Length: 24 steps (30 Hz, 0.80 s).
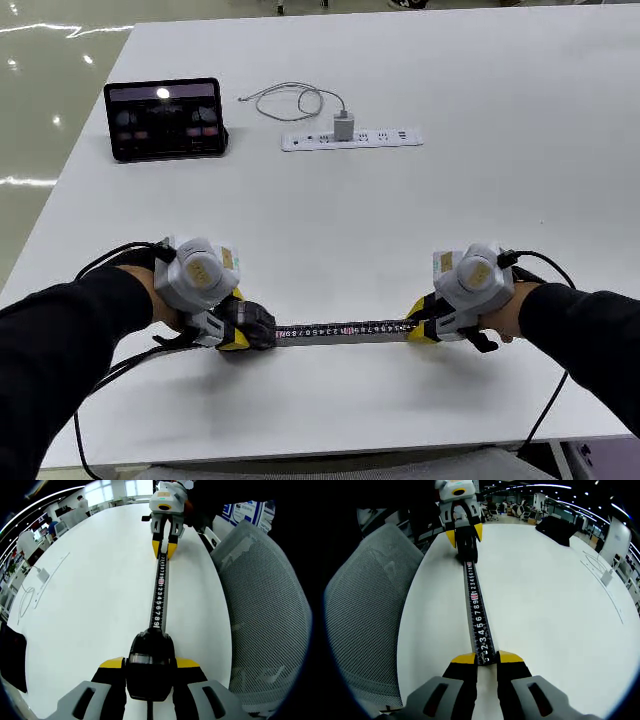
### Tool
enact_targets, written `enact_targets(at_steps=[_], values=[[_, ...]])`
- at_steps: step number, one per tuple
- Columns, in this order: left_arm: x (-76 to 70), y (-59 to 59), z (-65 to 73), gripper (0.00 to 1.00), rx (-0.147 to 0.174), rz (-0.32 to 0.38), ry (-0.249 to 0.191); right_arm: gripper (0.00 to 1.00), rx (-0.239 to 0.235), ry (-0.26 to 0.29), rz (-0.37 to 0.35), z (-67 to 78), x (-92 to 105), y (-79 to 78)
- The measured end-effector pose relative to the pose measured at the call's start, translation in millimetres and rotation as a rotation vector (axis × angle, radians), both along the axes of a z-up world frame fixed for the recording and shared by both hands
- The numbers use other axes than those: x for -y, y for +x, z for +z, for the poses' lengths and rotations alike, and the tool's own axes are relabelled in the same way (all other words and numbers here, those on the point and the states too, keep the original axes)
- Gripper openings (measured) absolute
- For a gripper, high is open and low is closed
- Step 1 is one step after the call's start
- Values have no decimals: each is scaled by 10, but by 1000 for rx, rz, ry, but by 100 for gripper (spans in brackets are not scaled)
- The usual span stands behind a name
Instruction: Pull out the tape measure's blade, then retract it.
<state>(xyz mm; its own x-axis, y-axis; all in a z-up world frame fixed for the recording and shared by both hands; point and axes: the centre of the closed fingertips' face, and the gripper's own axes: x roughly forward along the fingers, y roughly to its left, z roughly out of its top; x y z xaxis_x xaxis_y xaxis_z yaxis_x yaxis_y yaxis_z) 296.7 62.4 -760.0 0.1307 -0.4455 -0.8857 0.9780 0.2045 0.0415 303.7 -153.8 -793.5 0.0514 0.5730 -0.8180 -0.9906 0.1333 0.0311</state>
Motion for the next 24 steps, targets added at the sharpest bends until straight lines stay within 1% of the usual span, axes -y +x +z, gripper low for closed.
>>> enact_targets(at_steps=[13, 24], values=[[6, -12, 12, 31, 4, 6, -8, 9, -4, -9, -8, -4, 72, 5], [13, -25, 20, 31, 7, -3, -5, 9, -7, -14, -16, -6, 134, 0]])
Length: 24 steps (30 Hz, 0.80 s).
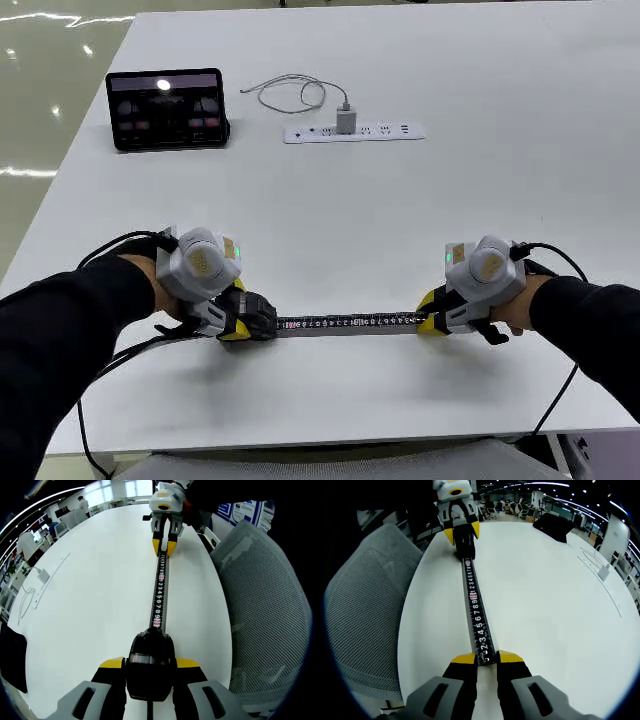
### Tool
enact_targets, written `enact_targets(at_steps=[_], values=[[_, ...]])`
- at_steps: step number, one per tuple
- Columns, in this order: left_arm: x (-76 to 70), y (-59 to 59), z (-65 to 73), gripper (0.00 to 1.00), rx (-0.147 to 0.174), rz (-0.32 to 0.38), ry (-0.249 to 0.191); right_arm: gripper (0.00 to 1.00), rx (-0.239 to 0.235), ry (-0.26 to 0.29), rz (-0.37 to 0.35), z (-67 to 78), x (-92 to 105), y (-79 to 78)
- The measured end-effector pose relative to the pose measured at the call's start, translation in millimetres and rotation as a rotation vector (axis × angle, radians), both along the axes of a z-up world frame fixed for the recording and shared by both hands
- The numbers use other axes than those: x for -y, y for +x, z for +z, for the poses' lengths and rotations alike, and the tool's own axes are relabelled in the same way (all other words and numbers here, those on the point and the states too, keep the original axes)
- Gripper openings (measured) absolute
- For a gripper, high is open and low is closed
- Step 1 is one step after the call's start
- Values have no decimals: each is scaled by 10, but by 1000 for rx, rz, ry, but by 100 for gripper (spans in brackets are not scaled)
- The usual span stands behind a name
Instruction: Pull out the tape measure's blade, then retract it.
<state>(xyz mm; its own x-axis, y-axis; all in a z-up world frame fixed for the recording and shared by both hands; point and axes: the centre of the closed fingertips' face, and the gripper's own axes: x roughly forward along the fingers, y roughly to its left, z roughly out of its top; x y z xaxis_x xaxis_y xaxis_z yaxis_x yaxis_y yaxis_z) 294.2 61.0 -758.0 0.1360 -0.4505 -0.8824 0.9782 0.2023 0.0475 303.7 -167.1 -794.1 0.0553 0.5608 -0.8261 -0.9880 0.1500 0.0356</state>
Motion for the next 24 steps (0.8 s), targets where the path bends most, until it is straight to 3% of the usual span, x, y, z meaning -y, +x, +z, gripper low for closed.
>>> enact_targets(at_steps=[24], values=[[2, -8, 4, 31, -3, 11, -4, 9, -3, -4, -21, -1, 136, 1]])
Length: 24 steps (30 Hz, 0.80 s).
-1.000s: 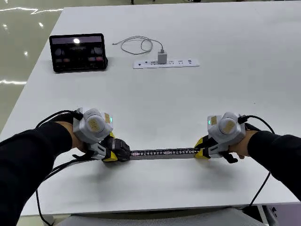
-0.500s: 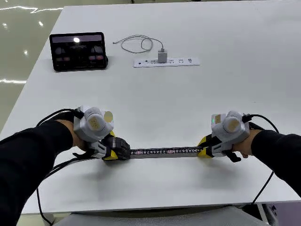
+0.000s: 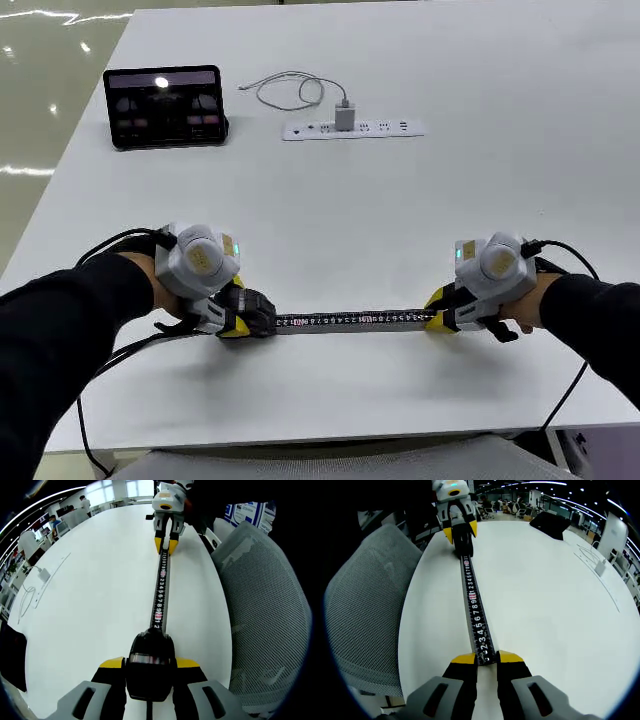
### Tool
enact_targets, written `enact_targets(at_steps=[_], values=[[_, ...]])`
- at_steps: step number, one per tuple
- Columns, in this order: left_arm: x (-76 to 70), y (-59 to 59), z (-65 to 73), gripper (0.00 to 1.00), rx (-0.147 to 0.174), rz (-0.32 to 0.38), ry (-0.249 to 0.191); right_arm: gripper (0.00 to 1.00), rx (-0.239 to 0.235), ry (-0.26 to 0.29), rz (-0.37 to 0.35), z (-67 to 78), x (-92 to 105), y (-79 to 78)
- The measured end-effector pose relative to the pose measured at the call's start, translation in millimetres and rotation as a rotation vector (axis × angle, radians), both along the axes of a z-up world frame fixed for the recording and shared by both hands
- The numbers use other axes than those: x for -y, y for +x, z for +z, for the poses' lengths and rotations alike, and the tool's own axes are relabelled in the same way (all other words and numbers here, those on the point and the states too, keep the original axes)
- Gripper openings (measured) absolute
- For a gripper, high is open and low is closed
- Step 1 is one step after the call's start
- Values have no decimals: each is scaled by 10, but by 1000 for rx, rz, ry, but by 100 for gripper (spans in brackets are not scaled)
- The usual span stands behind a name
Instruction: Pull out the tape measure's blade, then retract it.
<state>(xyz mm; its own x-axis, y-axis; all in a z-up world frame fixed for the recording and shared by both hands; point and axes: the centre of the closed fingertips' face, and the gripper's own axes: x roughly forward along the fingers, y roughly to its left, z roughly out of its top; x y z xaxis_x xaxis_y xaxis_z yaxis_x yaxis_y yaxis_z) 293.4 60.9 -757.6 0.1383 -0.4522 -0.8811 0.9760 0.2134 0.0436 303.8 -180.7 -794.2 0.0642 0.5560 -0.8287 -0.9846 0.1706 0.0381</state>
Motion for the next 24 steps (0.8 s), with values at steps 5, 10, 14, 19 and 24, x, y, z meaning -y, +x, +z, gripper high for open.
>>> enact_targets(at_steps=[5, 10, 14, 19, 24], values=[[1, -2, 0, 31, 0, -5, 2, 9, 1, 0, -4, -3, 43, 1], [-3, 2, -2, 31, 0, -5, 1, 9, 0, 2, -8, -5, 67, -2], [-5, 6, -5, 31, -2, -7, 4, 9, 0, -1, -8, -14, 101, 8], [-11, 16, -13, 31, -2, -7, 3, 9, 0, -2, -11, -12, 136, 9], [-17, 26, -21, 31, -1, -7, 4, 9, 0, -1, -14, -5, 161, 1]])
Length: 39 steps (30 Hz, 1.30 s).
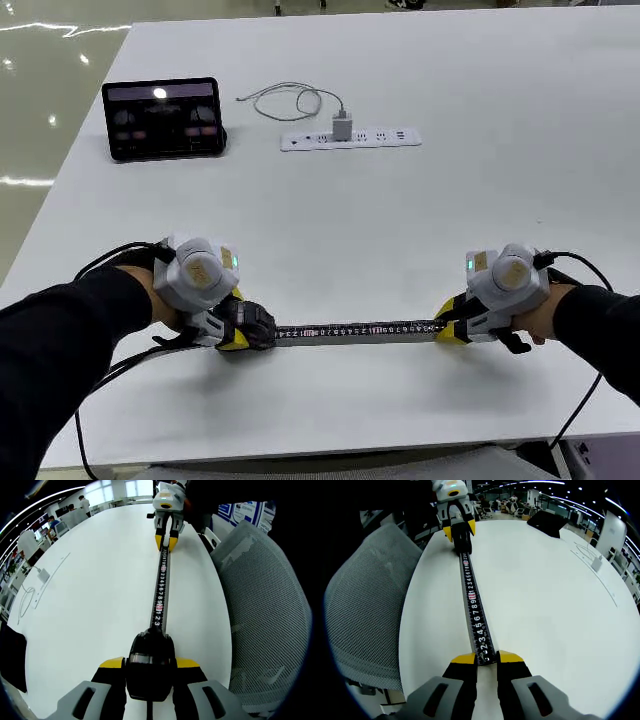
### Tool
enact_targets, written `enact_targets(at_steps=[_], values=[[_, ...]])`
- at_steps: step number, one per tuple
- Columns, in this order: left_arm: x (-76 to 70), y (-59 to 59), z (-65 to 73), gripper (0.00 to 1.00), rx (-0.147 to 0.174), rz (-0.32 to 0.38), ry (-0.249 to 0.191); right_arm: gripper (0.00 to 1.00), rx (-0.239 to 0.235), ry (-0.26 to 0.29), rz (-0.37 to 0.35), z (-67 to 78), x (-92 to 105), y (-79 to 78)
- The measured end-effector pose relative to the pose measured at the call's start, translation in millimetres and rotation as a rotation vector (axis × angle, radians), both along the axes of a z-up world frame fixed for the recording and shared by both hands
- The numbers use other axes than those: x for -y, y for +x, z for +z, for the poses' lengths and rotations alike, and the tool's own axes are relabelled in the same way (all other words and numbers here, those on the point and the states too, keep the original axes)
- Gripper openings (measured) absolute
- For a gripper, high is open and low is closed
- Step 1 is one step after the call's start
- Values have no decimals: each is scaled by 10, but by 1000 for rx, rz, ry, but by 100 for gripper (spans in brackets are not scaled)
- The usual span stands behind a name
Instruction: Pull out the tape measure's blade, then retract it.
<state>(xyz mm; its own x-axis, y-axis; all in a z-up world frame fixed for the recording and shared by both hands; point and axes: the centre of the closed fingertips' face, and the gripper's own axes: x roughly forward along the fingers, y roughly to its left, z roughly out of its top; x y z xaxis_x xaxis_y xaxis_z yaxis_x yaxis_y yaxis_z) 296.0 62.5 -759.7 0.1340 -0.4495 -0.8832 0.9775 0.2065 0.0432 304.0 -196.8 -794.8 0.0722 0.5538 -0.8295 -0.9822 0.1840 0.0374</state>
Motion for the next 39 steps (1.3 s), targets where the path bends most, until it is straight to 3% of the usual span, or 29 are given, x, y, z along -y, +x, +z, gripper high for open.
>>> enact_targets(at_steps=[12, 25, 31, 39], values=[[3, 10, -13, 31, 1, 4, -3, 10, -6, -2, -1, 4, -9, -6], [23, -7, 5, 32, 13, 8, -9, 11, -8, -39, 20, -4, -32, -7], [26, 1, 30, 32, 19, 10, -54, 12, -1, -46, 37, -1, -40, -12], [39, -5, 36, 32, 26, -6, -33, 13, -7, -62, 36, 6, -44, -18]])
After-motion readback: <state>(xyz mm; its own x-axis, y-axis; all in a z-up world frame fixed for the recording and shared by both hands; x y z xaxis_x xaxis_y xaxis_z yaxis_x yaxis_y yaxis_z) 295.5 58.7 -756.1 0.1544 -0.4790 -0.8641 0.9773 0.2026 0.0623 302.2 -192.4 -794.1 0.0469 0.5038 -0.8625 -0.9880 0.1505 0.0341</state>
